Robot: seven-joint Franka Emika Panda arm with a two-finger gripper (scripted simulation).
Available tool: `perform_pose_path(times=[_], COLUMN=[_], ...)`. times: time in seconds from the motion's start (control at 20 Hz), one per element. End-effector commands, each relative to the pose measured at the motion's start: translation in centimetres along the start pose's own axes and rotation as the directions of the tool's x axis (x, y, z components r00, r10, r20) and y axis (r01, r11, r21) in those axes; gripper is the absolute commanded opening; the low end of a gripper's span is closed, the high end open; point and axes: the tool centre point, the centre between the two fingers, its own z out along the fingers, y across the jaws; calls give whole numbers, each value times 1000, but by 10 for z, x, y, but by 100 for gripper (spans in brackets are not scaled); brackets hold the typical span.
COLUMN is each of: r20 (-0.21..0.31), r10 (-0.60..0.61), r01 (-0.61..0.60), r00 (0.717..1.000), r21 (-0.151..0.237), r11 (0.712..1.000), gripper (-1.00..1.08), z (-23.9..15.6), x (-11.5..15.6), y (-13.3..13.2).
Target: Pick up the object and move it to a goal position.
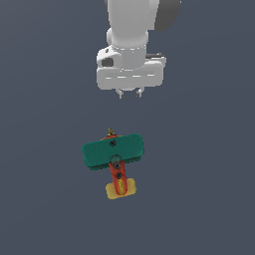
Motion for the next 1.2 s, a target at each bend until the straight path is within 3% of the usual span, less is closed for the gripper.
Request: perform_pose_path(times=[0.0,0.6,1.15], r20=[-6,-26,-19], r10=[-3,15,13], r01=[3,-16,-13], r00=[1000,1000,1000], r21=[3,-8,-17], r11=[1000,1000,1000], gripper=[28,28,28], z=[-2,-8,-5], x=[1,5,5], y=[0,24,24])
